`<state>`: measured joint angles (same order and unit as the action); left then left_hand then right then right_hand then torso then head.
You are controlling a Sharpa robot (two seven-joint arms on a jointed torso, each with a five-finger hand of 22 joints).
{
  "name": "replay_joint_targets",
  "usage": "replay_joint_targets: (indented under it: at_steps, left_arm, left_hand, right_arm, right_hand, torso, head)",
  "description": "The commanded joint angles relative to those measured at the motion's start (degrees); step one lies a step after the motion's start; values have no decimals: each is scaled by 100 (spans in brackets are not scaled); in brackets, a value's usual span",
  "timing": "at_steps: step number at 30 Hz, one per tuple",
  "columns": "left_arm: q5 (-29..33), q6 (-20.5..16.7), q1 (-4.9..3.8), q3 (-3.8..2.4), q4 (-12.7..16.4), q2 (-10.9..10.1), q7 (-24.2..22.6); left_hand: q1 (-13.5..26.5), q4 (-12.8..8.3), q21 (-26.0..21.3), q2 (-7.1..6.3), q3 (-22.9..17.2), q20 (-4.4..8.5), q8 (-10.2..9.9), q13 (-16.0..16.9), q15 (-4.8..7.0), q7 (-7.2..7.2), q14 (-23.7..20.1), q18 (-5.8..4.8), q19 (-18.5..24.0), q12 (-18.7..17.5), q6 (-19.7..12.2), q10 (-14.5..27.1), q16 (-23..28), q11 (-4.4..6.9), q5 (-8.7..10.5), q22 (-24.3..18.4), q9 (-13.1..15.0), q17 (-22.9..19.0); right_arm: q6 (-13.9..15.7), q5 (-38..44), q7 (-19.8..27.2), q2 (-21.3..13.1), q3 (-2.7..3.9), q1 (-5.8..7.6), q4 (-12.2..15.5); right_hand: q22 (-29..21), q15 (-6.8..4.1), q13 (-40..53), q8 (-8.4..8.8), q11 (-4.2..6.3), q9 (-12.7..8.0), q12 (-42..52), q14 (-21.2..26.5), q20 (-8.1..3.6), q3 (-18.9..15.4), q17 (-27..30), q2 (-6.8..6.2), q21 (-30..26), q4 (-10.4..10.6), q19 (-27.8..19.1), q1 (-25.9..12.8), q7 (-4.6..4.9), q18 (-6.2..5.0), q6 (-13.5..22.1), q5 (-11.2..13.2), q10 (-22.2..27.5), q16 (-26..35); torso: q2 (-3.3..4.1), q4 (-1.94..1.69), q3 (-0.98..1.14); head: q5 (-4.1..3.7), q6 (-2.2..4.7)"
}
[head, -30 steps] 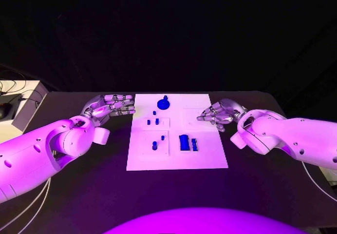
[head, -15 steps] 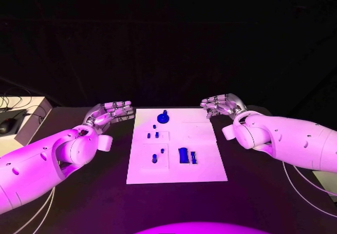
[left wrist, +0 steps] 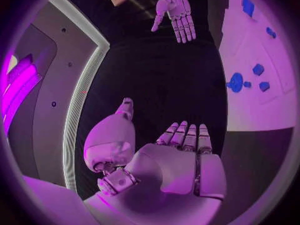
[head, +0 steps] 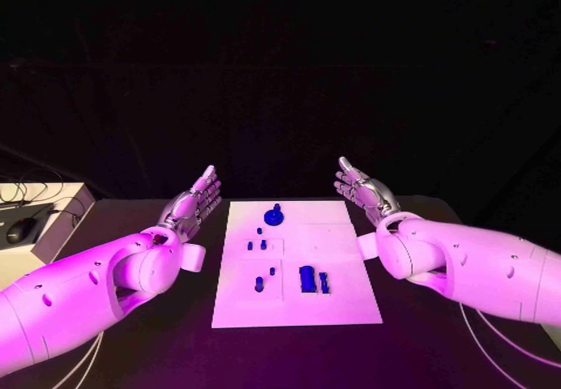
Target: Assemble the parts on the task board
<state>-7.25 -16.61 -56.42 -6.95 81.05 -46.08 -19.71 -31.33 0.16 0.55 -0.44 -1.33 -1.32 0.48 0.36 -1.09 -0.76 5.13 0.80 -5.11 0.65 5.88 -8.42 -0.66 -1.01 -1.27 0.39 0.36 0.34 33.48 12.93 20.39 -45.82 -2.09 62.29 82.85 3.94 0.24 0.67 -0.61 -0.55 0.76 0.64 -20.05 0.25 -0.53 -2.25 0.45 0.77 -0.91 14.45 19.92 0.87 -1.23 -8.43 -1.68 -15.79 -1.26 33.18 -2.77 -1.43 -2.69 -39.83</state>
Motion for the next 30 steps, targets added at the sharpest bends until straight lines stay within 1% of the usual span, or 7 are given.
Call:
replay_joint_targets:
  at_steps: [1, 3, 6, 10, 12, 17, 30]
  left_arm:
    - [281, -1004, -89, 121, 215, 43, -427]
    - [396, -1457, -163, 270, 390, 68, -578]
    - [513, -1919, -238, 422, 569, 94, -732]
    - [641, -2421, -320, 587, 763, 121, -899]
    - [679, -2570, -344, 636, 820, 129, -948]
    - [725, -2750, -374, 695, 890, 139, -1008]
    - [725, -2750, -374, 695, 890, 139, -1008]
  left_hand:
    - [3133, -16, -55, 44, 133, 132, -48, -36, 109, 76, -513, -80, 511, -65, -588, 842, 66, 101, 127, -39, -36, -34]
    - [3133, -16, -55, 44, 133, 132, -48, -36, 109, 76, -513, -80, 511, -65, -588, 842, 66, 101, 127, -39, -36, -34]
    - [3133, -16, -55, 44, 133, 132, -48, -36, 109, 76, -513, -80, 511, -65, -588, 842, 66, 101, 127, -39, -36, -34]
    - [3133, -16, -55, 44, 133, 132, -48, -36, 109, 76, -513, -80, 511, -65, -588, 842, 66, 101, 127, -39, -36, -34]
    - [3133, -16, -55, 44, 133, 132, -48, -36, 109, 76, -513, -80, 511, -65, -588, 842, 66, 101, 127, -39, -36, -34]
    - [3133, -16, -55, 44, 133, 132, -48, -36, 109, 76, -513, -80, 511, -65, -588, 842, 66, 101, 127, -39, -36, -34]
    - [3133, -16, -55, 44, 133, 132, -48, -36, 109, 76, -513, -80, 511, -65, -588, 842, 66, 101, 127, -39, -36, -34]
  right_arm:
    - [691, -831, 642, 51, 78, -89, 310]
    - [871, -1054, 786, 81, 141, -149, 503]
    - [1008, -1224, 896, 104, 189, -194, 650]
    - [1064, -1293, 941, 113, 209, -213, 710]
    - [1064, -1293, 941, 113, 209, -213, 710]
    - [1064, -1293, 941, 113, 209, -213, 710]
    - [1064, -1293, 941, 113, 209, -213, 710]
  right_hand:
    - [-394, -24, -67, 61, 55, -76, -64, 2005, -25, 53, 225, -45, -77, 91, -1445, -1992, -87, 123, 843, 168, 1579, 126]
    - [-394, -24, -67, 61, 55, -76, -64, 2005, -25, 53, 225, -45, -77, 91, -1445, -1992, -87, 123, 843, 168, 1579, 126]
    - [-394, -24, -67, 61, 55, -76, -64, 2005, -25, 53, 225, -45, -77, 91, -1445, -1992, -87, 123, 843, 168, 1579, 126]
    - [-394, -24, -67, 61, 55, -76, -64, 2005, -25, 53, 225, -45, -77, 91, -1445, -1992, -87, 123, 843, 168, 1579, 126]
    - [-394, -24, -67, 61, 55, -76, -64, 2005, -25, 53, 225, -45, -77, 91, -1445, -1992, -87, 123, 843, 168, 1579, 126]
    - [-394, -24, -67, 61, 55, -76, -64, 2005, -25, 53, 225, -45, -77, 91, -1445, -1992, -87, 123, 843, 168, 1579, 126]
    - [-394, -24, -67, 61, 55, -76, -64, 2005, -25, 53, 225, -45, -77, 91, -1445, -1992, -87, 123, 843, 168, 1579, 126]
  torso:
    - [-119, 165, 85]
    - [-157, 217, 112]
    - [-186, 258, 133]
    - [-200, 277, 143]
    - [-200, 277, 143]
    - [-200, 277, 143]
    - [-200, 277, 143]
  head:
    - [144, 292]
    - [202, 409]
    - [248, 501]
    - [269, 545]
    - [269, 545]
    - [269, 545]
    - [269, 545]
